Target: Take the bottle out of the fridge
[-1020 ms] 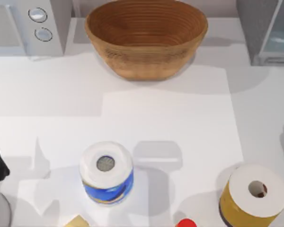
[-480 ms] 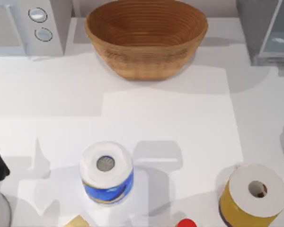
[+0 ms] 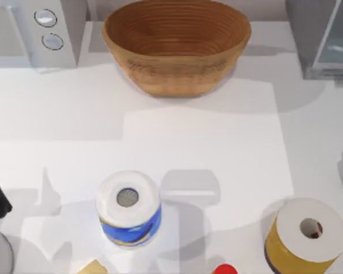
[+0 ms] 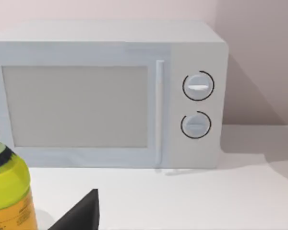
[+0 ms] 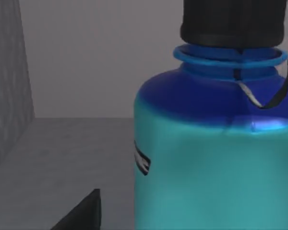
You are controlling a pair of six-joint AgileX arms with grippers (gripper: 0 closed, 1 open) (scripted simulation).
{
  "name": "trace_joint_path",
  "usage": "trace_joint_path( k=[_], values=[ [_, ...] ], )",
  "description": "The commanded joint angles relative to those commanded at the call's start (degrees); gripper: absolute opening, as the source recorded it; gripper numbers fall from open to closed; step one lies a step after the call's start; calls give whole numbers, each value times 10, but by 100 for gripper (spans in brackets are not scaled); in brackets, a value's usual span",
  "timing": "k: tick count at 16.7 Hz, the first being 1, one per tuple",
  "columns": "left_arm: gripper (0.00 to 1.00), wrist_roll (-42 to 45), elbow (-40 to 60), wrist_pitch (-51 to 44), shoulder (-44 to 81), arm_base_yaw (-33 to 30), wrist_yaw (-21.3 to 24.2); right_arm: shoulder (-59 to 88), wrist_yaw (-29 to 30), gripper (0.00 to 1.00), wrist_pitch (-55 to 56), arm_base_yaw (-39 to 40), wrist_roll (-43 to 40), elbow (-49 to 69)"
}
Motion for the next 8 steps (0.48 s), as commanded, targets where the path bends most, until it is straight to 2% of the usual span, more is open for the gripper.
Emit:
trace_joint_path(
  k=[4, 8],
  values=[
    [100, 0, 0, 0, 0, 0, 0, 44, 10, 100, -48, 9, 0, 99],
    [100, 0, 0, 0, 0, 0, 0, 57, 14, 100, -67, 13, -1, 127]
  ],
)
